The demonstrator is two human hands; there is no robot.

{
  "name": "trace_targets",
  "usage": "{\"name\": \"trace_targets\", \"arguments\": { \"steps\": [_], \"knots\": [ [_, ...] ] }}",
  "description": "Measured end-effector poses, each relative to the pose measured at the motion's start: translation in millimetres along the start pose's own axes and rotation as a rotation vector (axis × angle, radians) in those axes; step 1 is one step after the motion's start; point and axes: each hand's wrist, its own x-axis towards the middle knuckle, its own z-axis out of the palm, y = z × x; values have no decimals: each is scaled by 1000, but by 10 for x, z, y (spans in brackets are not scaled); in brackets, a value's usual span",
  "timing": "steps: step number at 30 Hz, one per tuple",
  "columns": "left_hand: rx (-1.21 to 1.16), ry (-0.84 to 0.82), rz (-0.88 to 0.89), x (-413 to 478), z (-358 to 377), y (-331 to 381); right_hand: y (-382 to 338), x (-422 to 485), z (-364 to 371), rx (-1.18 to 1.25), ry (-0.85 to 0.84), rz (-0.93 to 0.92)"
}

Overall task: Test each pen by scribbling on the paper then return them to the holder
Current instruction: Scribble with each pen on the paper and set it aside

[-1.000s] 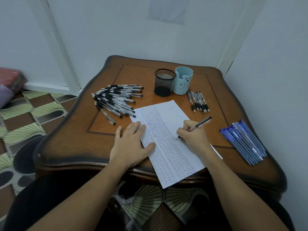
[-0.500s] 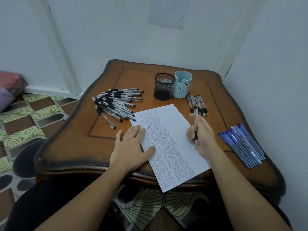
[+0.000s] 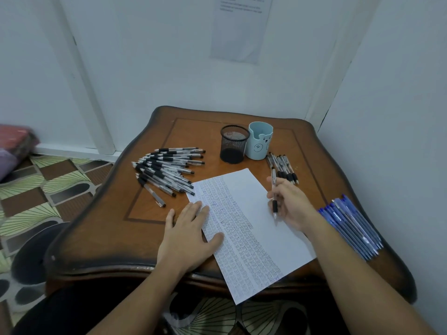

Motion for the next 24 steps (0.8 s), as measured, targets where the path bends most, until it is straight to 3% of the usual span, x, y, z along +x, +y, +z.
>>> {"name": "trace_targets", "arguments": {
  "steps": [8,14,17,20,22,24],
  "knots": [
    [3,2,-8,3,-8,2,-416,704,-277,-714,325,-173],
    [8,-2,-16,16,-3,1,-486,910,-186,-1027,357,-187],
    [8,-5,-14,12,-10,2,-431,871,-19,-1189,394,-369],
    [-7,-3,-8,10,-13,-1,-323,763,380,-1161,92,-527],
    [-11,-4,-6,8,-14,-7,-209,661,744,-1067,-114,-516],
    [-9,-3,-2,7,-20,-10,-120,588,1106,-904,-210,-459]
  ]
}}
